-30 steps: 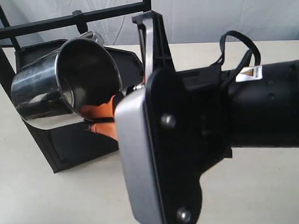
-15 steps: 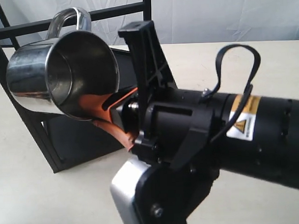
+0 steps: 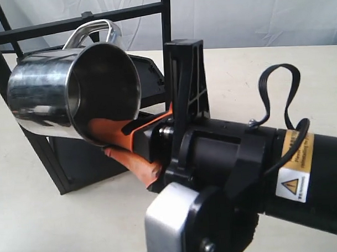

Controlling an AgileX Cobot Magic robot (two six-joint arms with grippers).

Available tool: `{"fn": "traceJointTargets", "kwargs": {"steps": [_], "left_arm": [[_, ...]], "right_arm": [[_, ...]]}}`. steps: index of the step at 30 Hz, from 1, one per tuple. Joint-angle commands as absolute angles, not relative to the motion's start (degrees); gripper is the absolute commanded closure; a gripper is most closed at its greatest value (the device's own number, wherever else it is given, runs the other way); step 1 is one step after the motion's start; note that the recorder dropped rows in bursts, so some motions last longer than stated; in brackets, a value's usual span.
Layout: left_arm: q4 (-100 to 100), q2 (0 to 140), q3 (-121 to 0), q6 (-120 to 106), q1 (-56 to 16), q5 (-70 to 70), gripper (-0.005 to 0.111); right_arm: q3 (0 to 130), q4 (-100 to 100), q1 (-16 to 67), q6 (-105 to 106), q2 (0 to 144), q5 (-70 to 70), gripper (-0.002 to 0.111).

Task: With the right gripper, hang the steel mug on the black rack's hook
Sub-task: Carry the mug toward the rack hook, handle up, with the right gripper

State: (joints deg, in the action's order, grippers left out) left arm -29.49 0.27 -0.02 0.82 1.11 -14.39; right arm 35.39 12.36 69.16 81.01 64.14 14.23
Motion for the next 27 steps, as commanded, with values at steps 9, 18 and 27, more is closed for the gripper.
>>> {"fn": "traceJointTargets", "kwargs": {"steps": [9, 18, 27], "left_arm": [[-29.44, 0.00, 0.00, 0.96, 1.04, -13.95, 0.105], [-29.44, 0.00, 0.00, 0.96, 1.04, -13.95, 0.105], [-29.44, 0.00, 0.00, 0.96, 1.04, -13.95, 0.105]], "right_arm": [[35.17, 8.96, 69.28, 71.99, 69.20, 26.67, 0.109], [35.17, 0.66, 65.19, 59.65, 71.15, 25.86, 0.109], [35.17, -2.51, 64.43, 57.01, 77.45, 36.83, 0.109]]}}
